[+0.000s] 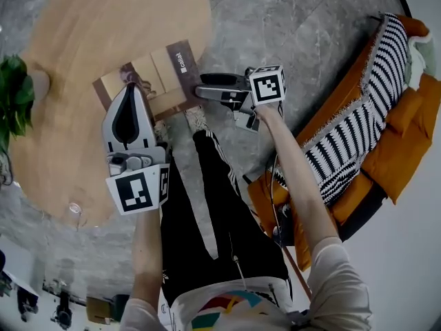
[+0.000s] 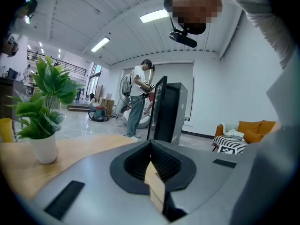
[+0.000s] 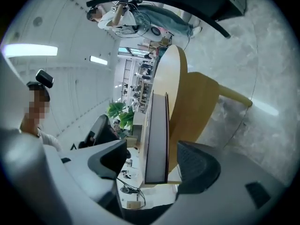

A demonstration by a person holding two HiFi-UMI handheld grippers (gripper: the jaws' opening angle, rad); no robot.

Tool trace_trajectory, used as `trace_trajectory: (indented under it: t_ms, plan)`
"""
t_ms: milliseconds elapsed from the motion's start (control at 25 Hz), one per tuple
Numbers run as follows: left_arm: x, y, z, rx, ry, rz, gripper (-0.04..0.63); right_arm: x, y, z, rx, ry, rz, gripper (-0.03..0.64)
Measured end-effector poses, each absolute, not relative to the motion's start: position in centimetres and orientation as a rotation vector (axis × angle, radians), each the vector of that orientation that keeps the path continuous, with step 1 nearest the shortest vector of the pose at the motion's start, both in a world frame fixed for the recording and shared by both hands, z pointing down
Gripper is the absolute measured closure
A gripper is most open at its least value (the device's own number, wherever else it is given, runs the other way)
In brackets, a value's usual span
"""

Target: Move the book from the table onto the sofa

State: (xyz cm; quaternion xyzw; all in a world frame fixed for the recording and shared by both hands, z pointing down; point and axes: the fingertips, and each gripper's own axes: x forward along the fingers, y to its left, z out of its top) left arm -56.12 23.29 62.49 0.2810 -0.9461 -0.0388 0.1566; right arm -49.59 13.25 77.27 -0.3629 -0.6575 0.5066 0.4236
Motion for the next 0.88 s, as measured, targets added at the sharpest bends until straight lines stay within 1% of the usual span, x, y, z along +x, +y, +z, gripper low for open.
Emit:
trace_trajectory:
  t_ms: [120,480,520,560,600,720,880]
  plan:
    - [-55.8,23.3,63.8,0.793,-2.696,-0.117,0.589,-49.6,14.2,77.2,-0.973,-1.587,1.336,0.276]
    - [-56.5,24.6,65.5,0.728,-2.708,-0.099,0.589,-48.7,17.0,77.7,-1.072,-1.464,1.34,0.281]
    - [-56.6,24.7,65.4,0.723,-2.712,-0.099,0.589,-48.7,17.1,77.5,-1.081,-1.466,1.335,0.321]
    - [-56.6,24.8,65.3,0.719,-2.715,-0.098,0.589,-48.6,17.2,77.5,-1.084,-1.47,1.324,0.404]
    - [-56.7,24.8,65.2,0.716,-2.717,-0.097,0.589,-48.6,17.2,77.6,-1.083,-1.471,1.312,0.438]
    - [-56.9,25.1,64.9,0.705,-2.722,-0.097,0.589,-48.7,17.2,77.4,-1.076,-1.461,1.321,0.449]
    - [-57.2,25.3,64.2,0.694,-2.732,-0.101,0.589,-49.3,16.5,76.2,-1.046,-1.468,1.435,0.459]
